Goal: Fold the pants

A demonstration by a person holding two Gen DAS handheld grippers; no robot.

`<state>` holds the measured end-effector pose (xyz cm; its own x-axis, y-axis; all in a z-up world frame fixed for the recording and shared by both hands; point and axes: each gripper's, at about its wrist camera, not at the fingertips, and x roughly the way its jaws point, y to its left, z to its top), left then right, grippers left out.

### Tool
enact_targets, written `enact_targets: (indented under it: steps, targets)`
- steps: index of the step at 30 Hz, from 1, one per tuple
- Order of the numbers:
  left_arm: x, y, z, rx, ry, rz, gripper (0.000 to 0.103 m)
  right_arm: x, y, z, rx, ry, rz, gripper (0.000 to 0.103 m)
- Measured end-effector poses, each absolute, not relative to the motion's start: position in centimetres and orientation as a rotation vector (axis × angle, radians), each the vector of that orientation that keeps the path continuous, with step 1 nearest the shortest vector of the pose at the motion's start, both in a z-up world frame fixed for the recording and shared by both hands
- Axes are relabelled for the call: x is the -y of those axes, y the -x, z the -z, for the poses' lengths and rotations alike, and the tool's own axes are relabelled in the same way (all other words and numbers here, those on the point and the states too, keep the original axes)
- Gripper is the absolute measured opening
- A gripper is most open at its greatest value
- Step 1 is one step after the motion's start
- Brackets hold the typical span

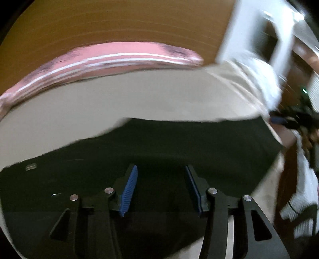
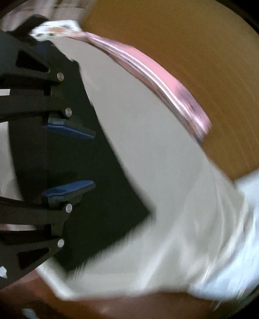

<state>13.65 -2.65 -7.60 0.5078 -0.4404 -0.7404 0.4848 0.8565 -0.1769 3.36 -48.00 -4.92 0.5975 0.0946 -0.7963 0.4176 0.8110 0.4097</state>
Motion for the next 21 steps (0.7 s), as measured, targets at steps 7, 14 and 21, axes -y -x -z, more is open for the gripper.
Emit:
enact_targets:
  steps: [7, 14, 21]
  targets:
    - [-4.8, -15.4, 9.9, -0.889, -0.050, 0.339, 0.050, 32.9, -15.1, 6.6, -1.041, -0.490, -0.217, 0.041]
    - [-8.6, -13.8, 12.0, -0.898, -0.044, 0.338, 0.044, 20.5, -21.7, 8.6, -1.155, -0.293, -0.433, 0.041]
    - [-11.3, -13.9, 12.3, -0.908, 0.080, 0.392, 0.030, 15.5, -24.7, 12.6, -1.309, -0.242, -0.538, 0.011]
